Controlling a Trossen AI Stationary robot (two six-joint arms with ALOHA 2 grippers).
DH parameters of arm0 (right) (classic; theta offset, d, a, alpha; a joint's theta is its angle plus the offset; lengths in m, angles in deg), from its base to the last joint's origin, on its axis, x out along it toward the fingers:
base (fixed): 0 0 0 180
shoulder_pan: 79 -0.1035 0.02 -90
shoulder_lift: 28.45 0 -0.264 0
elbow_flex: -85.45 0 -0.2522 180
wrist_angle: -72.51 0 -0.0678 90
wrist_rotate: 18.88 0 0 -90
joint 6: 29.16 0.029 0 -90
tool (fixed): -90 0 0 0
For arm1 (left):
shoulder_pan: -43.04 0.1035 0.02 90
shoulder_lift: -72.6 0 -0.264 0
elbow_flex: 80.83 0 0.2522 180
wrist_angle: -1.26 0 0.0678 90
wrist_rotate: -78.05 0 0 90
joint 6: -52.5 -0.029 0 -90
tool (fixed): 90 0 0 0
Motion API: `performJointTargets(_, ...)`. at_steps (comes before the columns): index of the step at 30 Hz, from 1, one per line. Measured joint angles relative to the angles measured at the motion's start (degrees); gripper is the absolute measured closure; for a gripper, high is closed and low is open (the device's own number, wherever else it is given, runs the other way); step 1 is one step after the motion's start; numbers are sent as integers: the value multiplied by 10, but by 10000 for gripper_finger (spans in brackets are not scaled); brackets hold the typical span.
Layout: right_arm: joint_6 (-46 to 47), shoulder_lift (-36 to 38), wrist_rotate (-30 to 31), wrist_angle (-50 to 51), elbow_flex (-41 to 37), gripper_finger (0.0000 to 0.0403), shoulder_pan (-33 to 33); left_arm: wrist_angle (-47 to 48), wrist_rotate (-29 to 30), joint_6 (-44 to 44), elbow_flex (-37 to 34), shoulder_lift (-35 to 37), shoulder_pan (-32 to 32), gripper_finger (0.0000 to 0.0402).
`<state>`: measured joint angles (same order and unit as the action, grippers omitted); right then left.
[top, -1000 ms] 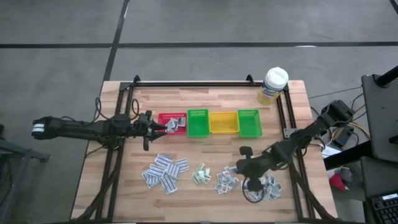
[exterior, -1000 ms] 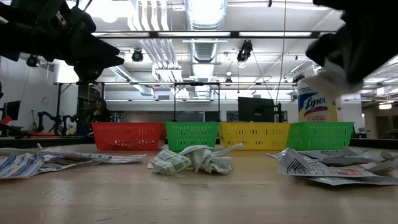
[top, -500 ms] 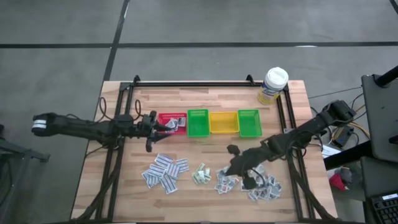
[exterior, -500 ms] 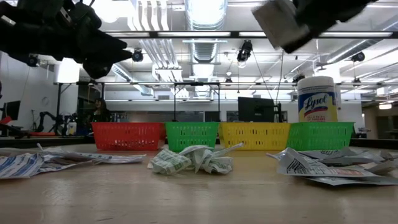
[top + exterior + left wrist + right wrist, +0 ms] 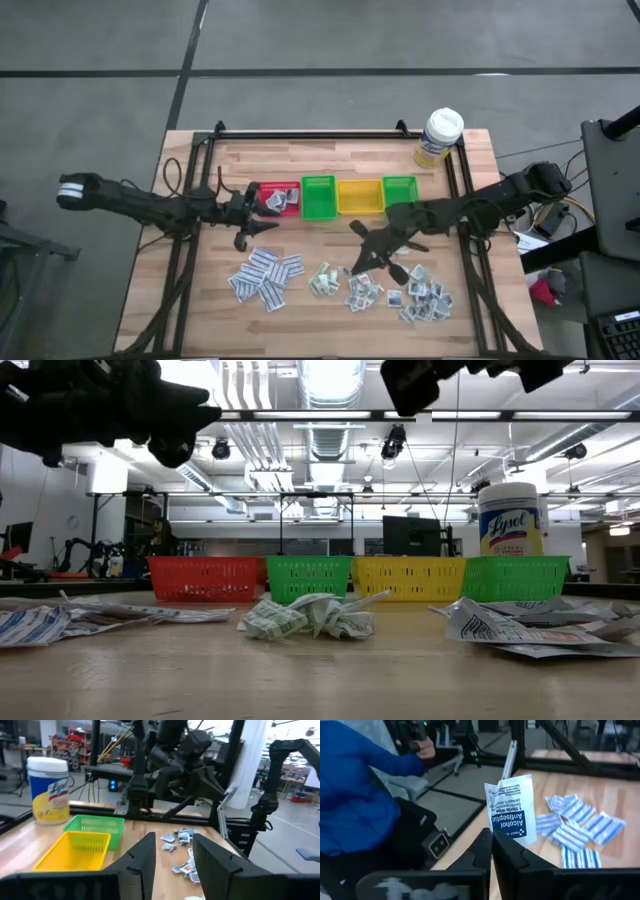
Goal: Pick & Place First Aid Supplies
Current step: Put the alcohol pad into the red basket
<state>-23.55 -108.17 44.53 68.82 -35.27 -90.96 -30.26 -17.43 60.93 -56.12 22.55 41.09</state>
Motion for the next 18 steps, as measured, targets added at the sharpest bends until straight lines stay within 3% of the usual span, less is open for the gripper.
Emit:
performJointTargets(4, -2, -2, -34, -45, 0, 394, 4, -30, 0, -9, 9, -32, -10, 277)
performJointTargets(18, 6, -3, -35, -84, 0, 394, 4, -45, -34, -44, 137, -185, -56, 277)
